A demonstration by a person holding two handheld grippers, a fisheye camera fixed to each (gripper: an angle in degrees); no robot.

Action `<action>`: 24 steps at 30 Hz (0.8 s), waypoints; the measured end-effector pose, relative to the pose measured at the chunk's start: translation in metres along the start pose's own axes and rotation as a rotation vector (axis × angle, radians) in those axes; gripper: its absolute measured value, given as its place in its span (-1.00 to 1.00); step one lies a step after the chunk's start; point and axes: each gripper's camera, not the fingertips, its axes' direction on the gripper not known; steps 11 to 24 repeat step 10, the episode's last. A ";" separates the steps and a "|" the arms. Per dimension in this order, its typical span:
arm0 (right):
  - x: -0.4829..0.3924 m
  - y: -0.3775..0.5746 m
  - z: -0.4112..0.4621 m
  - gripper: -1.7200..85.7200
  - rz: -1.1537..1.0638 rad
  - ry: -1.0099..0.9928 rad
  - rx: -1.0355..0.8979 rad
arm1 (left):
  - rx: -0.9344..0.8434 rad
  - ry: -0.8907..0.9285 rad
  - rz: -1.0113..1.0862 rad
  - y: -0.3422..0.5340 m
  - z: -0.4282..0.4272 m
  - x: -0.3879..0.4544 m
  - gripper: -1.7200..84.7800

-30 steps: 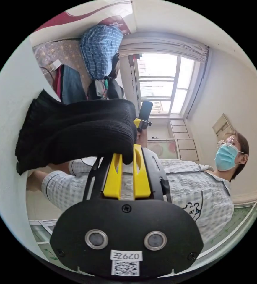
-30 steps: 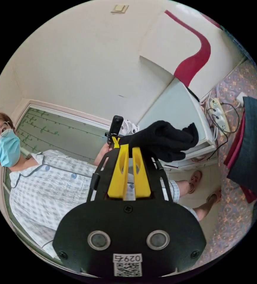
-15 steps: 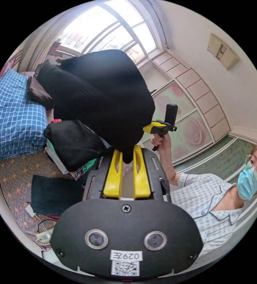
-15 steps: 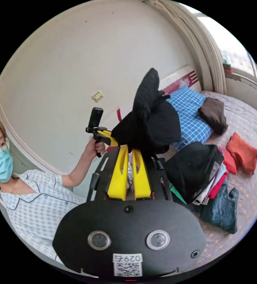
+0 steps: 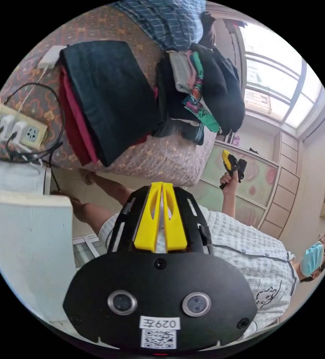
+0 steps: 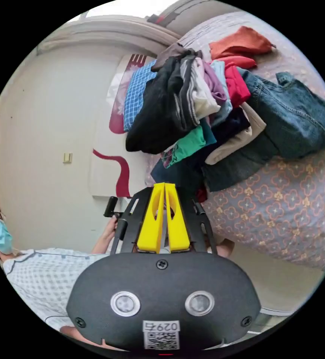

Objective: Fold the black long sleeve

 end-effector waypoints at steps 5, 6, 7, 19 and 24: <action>-0.108 -0.041 0.149 -0.96 -0.371 0.250 -0.402 | 0.258 0.129 -0.223 0.123 -0.024 -0.065 -0.98; -0.124 -0.052 0.187 -0.95 -0.432 0.259 -0.462 | 0.315 0.172 -0.252 0.146 -0.024 -0.075 -0.98; -0.131 -0.058 0.205 -0.94 -0.457 0.264 -0.486 | 0.343 0.195 -0.262 0.157 -0.024 -0.079 -0.98; -0.153 -0.092 0.291 -0.87 -0.479 0.311 -0.605 | 0.456 0.301 -0.291 0.208 -0.019 -0.092 -0.98; -0.153 -0.092 0.291 -0.87 -0.479 0.311 -0.605 | 0.456 0.301 -0.291 0.208 -0.019 -0.092 -0.98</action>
